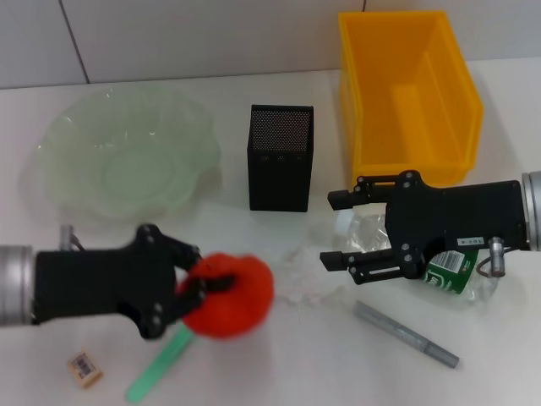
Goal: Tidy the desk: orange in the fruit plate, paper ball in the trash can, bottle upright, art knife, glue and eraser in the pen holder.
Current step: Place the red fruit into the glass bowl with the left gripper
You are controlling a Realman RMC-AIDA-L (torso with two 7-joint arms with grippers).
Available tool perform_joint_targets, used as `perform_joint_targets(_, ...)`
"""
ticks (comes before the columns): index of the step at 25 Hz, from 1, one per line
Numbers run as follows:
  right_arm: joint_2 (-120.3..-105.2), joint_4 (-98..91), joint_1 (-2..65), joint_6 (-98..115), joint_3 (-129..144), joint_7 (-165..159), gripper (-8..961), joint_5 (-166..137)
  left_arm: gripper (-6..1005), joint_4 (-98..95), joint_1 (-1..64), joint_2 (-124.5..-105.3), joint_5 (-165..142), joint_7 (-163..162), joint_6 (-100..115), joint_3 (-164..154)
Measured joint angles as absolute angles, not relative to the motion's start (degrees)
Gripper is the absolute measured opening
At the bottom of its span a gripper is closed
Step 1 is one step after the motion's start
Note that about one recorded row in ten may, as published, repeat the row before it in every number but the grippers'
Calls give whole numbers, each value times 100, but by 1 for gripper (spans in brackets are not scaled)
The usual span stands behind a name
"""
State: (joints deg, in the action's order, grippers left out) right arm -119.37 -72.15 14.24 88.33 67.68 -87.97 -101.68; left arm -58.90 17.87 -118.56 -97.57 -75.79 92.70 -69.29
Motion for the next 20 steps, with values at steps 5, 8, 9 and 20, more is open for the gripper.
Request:
perform_joint_targets(5,-11944,-7169,1413,8833,6768,-8795,747,-10168,67,-5955,1778,-11859,-9483,-7547,9234,-6308)
perform_joint_targets(8,-11945,-7163,1401,8846,6775,-8787,747,-10165,63,-5958,1801,-11857,-9313,-7522,9214,-6117)
perform_joint_targets(9,-11947,-7163,1391,8866,6780,-8775,747,-10157,61,-5958,1824,-11856,-9264,-7515,9196,-6022)
perform_joint_targets(20,-11963,-7165,1350,8989,6873,-8650,745,-10114,61,-5540,2265,-11866,-8843,-7035,7794,-5829)
